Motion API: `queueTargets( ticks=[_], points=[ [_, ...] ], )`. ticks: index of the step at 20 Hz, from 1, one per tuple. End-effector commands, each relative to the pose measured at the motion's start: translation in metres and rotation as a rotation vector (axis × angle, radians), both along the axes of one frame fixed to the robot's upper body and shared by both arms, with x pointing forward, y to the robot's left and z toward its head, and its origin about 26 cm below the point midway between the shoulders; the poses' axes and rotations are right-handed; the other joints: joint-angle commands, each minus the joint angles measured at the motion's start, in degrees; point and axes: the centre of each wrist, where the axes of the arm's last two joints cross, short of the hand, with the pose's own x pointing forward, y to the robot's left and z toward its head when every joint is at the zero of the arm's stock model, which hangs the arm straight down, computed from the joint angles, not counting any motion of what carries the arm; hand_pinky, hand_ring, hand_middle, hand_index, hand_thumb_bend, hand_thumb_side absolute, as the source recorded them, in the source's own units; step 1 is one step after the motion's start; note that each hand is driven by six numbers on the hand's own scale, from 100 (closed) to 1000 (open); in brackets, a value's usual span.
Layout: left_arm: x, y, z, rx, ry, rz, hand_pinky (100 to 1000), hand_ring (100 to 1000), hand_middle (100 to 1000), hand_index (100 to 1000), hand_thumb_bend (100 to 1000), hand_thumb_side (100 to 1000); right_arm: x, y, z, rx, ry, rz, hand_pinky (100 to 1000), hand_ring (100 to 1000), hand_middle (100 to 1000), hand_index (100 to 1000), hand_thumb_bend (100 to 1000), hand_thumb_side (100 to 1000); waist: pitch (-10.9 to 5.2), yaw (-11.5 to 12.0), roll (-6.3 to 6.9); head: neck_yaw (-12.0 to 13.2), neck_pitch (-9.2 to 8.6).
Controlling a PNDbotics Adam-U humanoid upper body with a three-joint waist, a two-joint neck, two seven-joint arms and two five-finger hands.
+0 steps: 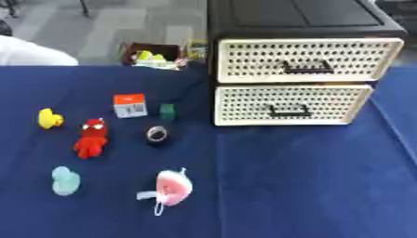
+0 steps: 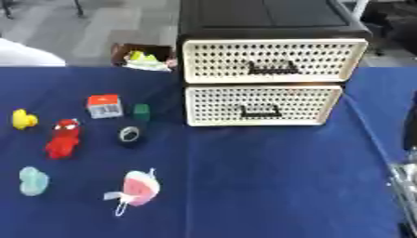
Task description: Pick up objects from table and place into drawer.
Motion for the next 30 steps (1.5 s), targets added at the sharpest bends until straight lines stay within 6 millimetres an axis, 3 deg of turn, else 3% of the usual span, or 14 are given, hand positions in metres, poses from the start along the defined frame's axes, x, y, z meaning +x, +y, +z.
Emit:
queueTargets(
  ticks=[1, 5, 12, 15, 19, 21, 30],
  points=[
    [-0.003, 0.001, 0.009, 0.018, -0.032, 0.003, 509, 552, 569, 646, 132, 973, -0.004, -0.004, 0.014, -0.043, -0.031, -0.028, 765, 670, 608, 819, 100, 960, -1.23, -0.1, 0.05, -0.1, -0.28],
    [-0.003, 0.001, 0.008, 0.020, -0.029, 0.000, 509, 552, 569, 645, 130, 970, -0.006, -0.009, 0.036, -0.225, -0.021, -0.162, 691, 607, 597, 828, 100, 970, -1.58, -0.1, 0.10, 0.0, 0.08],
    [-0.004, 0.001, 0.007, 0.027, -0.023, -0.004, 509, 553, 569, 645, 128, 966, -0.015, -0.006, 0.088, -0.809, 0.145, -0.371, 458, 455, 469, 812, 100, 1000, -2.40, 0.3, -0.13, -0.1, 0.49],
    [-0.004, 0.001, 0.007, 0.030, -0.020, -0.005, 509, 553, 569, 645, 128, 966, -0.021, -0.004, 0.106, -0.980, 0.216, -0.388, 299, 318, 286, 790, 100, 1000, -2.58, 0.3, -0.26, -0.2, 0.50],
    [-0.004, 0.001, 0.007, 0.033, -0.017, -0.006, 509, 553, 569, 645, 127, 965, -0.027, -0.003, 0.125, -1.080, 0.271, -0.384, 119, 136, 100, 771, 100, 1000, -2.76, 0.3, -0.33, -0.3, 0.48],
    [-0.004, 0.001, 0.007, 0.034, -0.016, -0.006, 509, 553, 570, 645, 127, 964, -0.030, -0.001, 0.131, -1.118, 0.301, -0.359, 100, 100, 100, 763, 100, 1000, -2.86, 0.3, -0.31, -0.4, 0.64],
    [-0.004, 0.001, 0.006, 0.039, -0.009, -0.011, 509, 554, 570, 646, 125, 960, -0.037, 0.012, 0.151, -1.292, 0.444, -0.234, 100, 100, 100, 791, 100, 1000, -3.74, 0.2, -0.39, 0.1, 1.50]
  ],
)
